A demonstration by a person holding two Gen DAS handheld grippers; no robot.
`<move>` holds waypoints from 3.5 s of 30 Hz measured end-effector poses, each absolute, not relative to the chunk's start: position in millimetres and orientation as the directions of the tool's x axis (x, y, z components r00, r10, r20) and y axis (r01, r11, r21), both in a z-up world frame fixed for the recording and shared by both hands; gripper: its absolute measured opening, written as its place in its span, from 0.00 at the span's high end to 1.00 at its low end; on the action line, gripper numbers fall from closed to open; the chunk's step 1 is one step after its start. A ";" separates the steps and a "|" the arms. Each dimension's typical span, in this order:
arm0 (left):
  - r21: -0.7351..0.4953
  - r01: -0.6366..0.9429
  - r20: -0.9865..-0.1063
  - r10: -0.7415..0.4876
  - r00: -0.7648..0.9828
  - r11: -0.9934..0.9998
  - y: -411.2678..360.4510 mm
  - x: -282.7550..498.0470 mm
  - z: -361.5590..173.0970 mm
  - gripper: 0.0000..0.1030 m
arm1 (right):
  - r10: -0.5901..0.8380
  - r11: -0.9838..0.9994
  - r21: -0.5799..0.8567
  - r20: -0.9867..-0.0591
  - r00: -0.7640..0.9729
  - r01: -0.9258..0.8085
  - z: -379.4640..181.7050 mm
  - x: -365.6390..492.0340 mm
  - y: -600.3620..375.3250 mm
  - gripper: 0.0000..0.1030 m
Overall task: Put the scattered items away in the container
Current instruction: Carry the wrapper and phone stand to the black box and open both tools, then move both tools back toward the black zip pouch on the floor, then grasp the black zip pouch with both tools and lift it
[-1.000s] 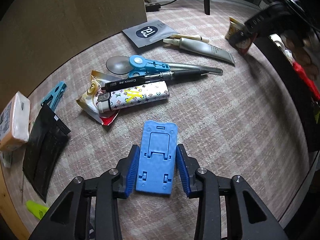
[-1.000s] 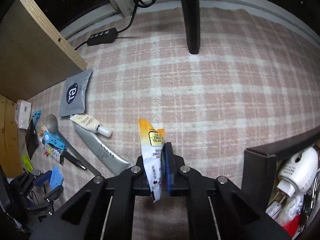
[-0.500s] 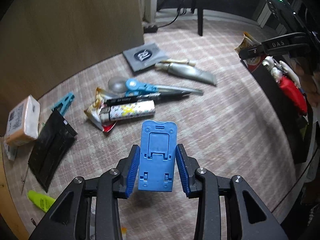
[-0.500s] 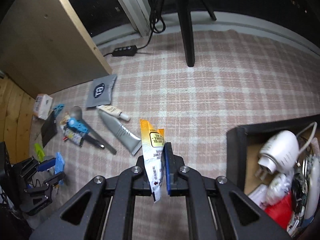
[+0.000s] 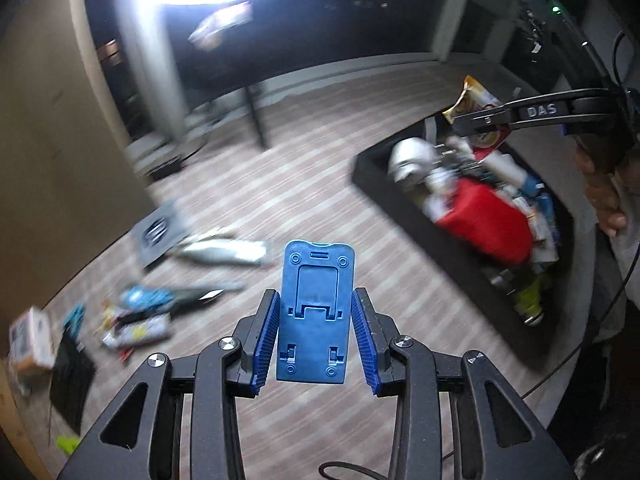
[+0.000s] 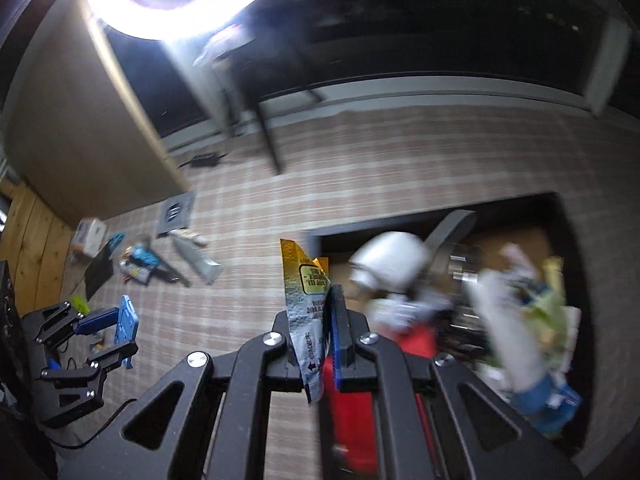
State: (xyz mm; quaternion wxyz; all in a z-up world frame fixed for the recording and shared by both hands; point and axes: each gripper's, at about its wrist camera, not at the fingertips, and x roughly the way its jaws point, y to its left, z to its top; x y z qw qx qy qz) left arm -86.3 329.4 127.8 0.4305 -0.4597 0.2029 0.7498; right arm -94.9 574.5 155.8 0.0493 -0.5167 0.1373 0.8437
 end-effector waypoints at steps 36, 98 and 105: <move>-0.094 -0.890 -0.836 0.522 -0.172 -0.445 512.9 -48.6 181.9 0.59 | 0.091 -0.882 0.155 -0.871 -0.484 -0.445 177.9 -13.6 709.8 0.49; -0.295 0.150 -0.927 0.245 -0.284 -0.944 -34.8 -248.1 5.0 0.52 | -0.402 -0.844 0.286 -0.898 -0.182 0.455 43.9 -264.8 143.2 0.50; -0.283 0.125 -0.927 0.238 -0.290 -0.951 -23.5 -250.5 -0.5 0.47 | -0.421 -0.835 0.329 -0.898 -0.127 0.440 22.8 -274.4 136.3 0.59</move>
